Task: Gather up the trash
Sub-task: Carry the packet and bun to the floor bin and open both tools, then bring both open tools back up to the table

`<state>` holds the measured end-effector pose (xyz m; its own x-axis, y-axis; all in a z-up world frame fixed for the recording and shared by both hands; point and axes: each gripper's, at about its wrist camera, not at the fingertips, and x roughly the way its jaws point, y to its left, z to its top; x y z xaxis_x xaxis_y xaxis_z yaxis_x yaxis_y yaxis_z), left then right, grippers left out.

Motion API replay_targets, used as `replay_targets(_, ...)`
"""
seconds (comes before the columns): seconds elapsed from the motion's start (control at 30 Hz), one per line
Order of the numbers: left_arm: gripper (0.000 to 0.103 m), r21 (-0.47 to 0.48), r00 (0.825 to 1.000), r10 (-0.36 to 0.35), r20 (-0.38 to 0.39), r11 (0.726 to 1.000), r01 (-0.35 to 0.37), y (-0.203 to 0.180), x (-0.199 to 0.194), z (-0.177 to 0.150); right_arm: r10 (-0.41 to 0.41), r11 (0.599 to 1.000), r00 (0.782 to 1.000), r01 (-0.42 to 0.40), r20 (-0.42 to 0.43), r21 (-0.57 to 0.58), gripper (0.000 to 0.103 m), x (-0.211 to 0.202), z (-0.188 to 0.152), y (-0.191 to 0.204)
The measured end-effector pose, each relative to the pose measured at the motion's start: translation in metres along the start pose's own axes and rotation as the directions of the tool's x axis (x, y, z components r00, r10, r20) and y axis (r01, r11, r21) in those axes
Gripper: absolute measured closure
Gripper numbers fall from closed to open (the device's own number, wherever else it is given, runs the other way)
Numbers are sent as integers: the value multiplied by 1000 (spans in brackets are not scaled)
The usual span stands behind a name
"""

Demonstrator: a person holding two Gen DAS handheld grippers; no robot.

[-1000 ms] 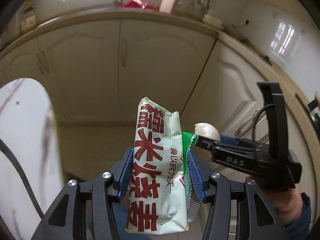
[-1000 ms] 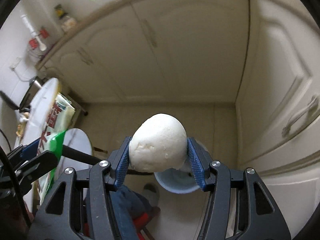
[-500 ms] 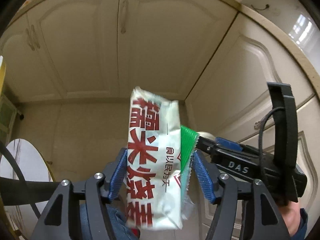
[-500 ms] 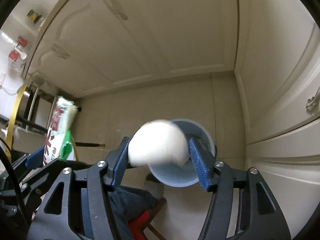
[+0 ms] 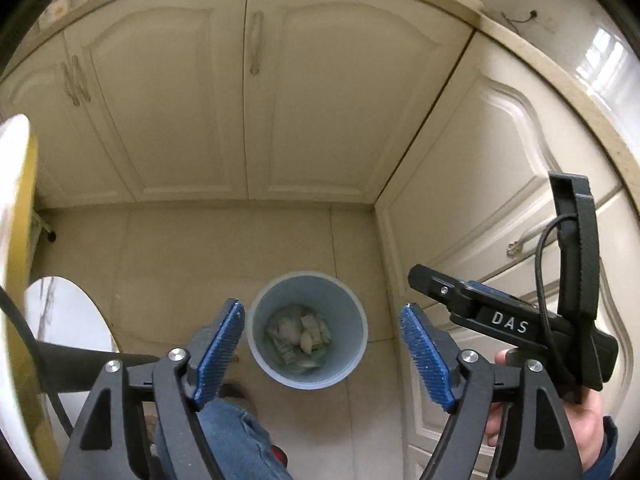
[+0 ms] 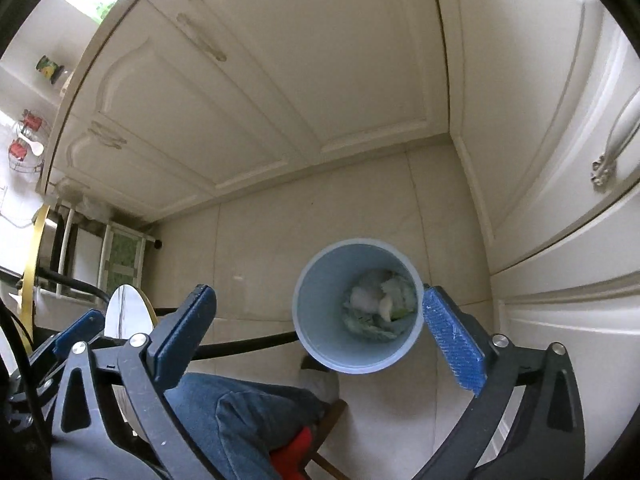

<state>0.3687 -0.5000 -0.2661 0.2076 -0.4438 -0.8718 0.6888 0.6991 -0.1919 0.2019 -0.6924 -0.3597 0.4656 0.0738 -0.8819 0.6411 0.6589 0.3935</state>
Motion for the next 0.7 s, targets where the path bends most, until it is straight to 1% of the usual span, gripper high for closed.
replay_targets(0.13, 19, 10, 999, 20, 50, 1000, -20, -1, -26, -10, -2, 1000, 1000, 2, 19, -6, 0, -16, -4, 11)
replay_targets(0.27, 18, 21, 995, 6, 101, 1000, -8, 0, -60, -16, 2, 1000, 998, -1, 59, -4, 0, -39, -7, 22)
replay_targets(0.3, 17, 30, 991, 0, 132, 1000, -4, -1, -75, -18, 4, 1000, 997, -4, 76, 0, 0, -47, -7, 26)
replay_targets(0.37, 10, 42, 983, 9, 185, 999, -17, 0, -98, -23, 19, 1000, 993, -18, 115, -3, 0, -67, -8, 36)
replay_targets(0.4, 6, 47, 976, 18, 219, 998, -29, 5, -113, -29, 24, 1000, 990, -23, 136, -11, 0, -78, -8, 43)
replay_targets(0.47, 4, 48, 959, 38, 282, 997, -54, 8, -139, -34, 42, 998, 982, -35, 185, -45, 0, -103, -8, 62)
replay_targets(0.5, 3, 43, 947, 49, 317, 997, -66, 12, -155, -38, 52, 997, 978, -40, 204, -61, 0, -113, -7, 72)
replay_targets(0.57, 2, 35, 931, 61, 359, 996, -79, 14, -173, -49, 75, 994, 968, -52, 238, -101, 0, -133, -8, 92)
replay_targets(0.6, 1, 21, 920, 73, 385, 996, -88, 21, -186, -54, 87, 991, 963, -57, 253, -122, 0, -142, -10, 104)
replay_targets(0.7, 1, -16, 897, 113, 427, 993, -117, 36, -211, -68, 127, 979, 949, -74, 287, -188, 0, -165, -15, 143)
